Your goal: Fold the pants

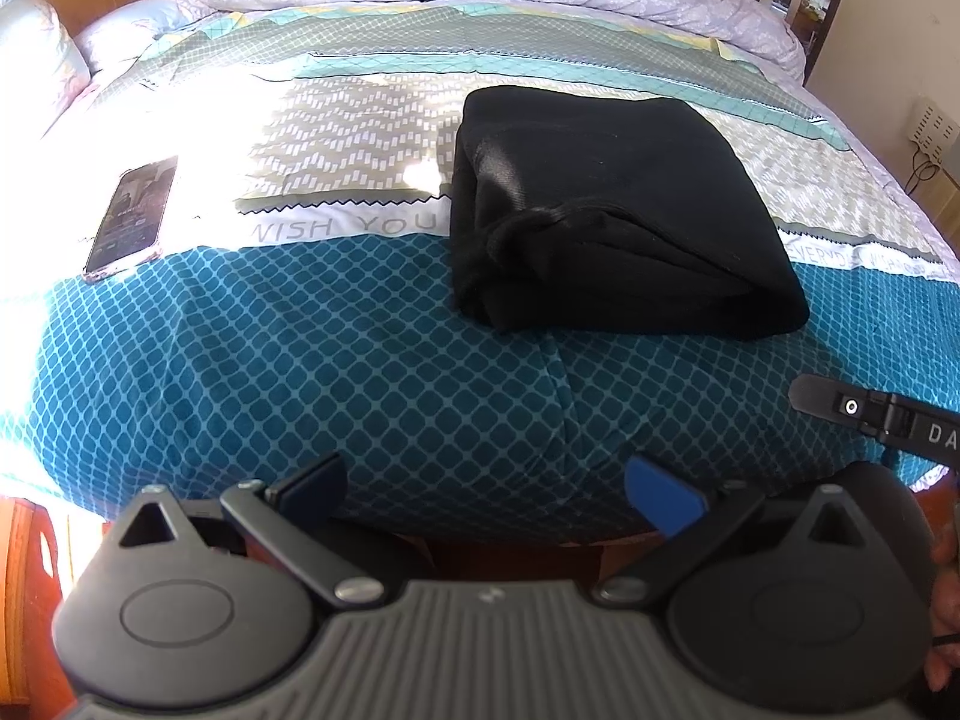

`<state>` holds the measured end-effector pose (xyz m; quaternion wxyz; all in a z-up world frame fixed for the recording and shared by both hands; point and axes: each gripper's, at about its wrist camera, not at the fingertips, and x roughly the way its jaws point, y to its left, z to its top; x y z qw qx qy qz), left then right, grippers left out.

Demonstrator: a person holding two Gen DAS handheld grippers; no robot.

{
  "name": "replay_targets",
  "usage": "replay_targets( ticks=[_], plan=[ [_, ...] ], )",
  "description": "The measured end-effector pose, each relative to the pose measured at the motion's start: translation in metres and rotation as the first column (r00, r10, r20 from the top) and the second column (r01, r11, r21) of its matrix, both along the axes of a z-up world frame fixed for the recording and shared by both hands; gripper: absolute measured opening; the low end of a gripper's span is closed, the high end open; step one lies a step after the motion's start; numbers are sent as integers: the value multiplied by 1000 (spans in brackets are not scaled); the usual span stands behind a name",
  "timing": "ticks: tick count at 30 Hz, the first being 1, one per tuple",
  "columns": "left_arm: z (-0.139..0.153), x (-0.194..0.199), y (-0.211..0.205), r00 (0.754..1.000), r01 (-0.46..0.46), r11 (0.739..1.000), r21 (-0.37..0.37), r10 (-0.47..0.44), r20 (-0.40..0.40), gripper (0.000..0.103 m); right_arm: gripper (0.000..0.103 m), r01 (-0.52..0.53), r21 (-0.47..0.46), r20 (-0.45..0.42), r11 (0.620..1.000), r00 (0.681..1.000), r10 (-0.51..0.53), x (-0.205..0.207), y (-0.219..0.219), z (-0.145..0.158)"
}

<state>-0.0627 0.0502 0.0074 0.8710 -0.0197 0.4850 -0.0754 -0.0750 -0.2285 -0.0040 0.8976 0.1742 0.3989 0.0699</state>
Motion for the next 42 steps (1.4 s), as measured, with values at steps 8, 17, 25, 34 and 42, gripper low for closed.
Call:
replay_targets(
  ticks=[8,17,25,34,42],
  plan=[
    [1,-1,-2,1000,12,1000,4,-12,4,102,78,1,-1,1,1000,1000,-1,0,0,0],
    [0,0,-1,1000,10,1000,0,-10,-2,102,78,0,-1,1,1000,1000,0,0,0,0],
    [0,0,-1,1000,12,1000,-1,-12,-2,102,75,-2,-1,2,1000,1000,2,0,0,0],
    [0,0,-2,1000,21,1000,-4,-21,0,102,75,6,-9,6,1000,1000,-6,0,0,-1],
    [0,-1,-3,999,33,999,-5,-33,3,102,75,17,-16,14,1000,1000,-17,0,-1,0]
  ],
)
